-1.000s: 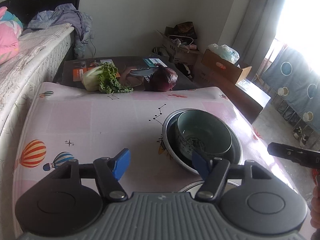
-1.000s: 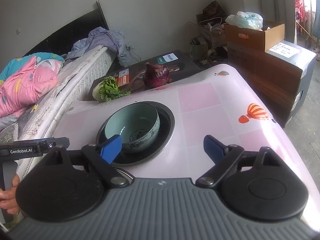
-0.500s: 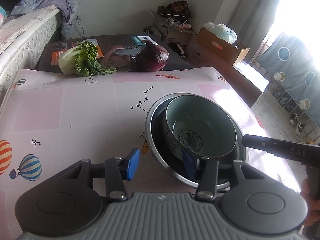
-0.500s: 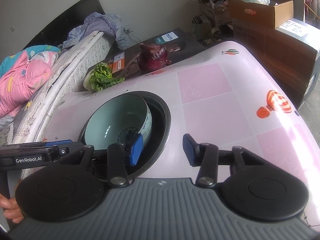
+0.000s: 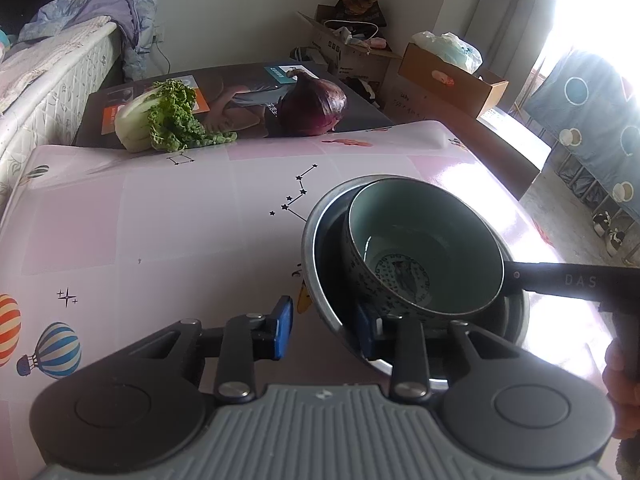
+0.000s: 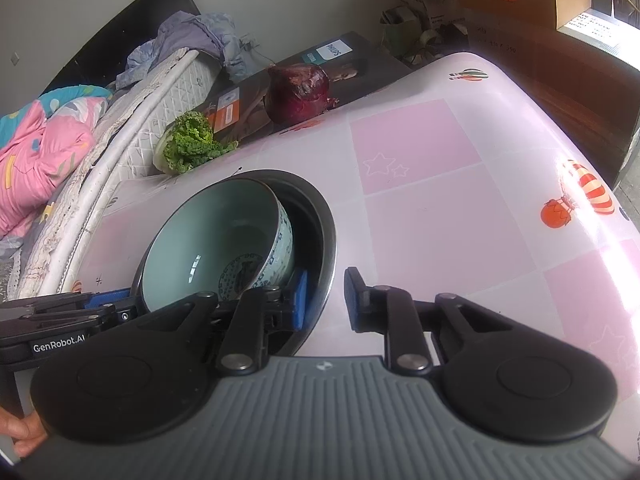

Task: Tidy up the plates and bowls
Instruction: 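Close the left gripper on the steel bowl rim while the right gripper grips its other side, then lift the steel bowl with the teal bowl using both grippers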

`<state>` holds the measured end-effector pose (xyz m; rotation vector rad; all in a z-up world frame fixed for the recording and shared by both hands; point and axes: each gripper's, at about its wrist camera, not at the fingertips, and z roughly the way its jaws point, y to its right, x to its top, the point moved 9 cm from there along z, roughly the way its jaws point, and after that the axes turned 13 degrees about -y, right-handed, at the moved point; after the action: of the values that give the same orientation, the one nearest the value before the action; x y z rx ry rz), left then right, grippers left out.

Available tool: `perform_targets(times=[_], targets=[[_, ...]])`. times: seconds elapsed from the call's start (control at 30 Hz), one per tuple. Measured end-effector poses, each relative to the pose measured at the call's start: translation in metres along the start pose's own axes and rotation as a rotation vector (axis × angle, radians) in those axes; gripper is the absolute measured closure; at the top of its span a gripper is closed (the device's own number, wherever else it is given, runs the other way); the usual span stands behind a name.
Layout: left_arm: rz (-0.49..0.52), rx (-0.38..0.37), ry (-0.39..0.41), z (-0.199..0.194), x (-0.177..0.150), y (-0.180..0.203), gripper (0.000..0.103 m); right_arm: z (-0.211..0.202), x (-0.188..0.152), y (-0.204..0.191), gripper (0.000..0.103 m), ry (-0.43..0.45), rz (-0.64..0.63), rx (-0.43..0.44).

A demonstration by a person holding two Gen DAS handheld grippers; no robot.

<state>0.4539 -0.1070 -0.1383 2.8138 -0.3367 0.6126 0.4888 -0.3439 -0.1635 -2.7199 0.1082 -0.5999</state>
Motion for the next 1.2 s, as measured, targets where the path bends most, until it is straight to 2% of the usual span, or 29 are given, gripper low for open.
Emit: perform_targets(times=[0.1, 0.4, 1.2], targets=[[-0.003, -0.005, -0.002, 0.003, 0.001, 0.000, 0.070, 0.006, 0.000, 0.000, 0.085, -0.008, 0.008, 0.009], [0.001, -0.015, -0.005, 0.011, 0.005, 0.003, 0.082, 0.018, 0.003, -0.002, 0.092, -0.015, 0.011, 0.033], [-0.018, -0.013, 0.008, 0.014, 0.007, 0.003, 0.084, 0.020, 0.003, 0.002, 0.094, 0.039, 0.028, 0.084]])
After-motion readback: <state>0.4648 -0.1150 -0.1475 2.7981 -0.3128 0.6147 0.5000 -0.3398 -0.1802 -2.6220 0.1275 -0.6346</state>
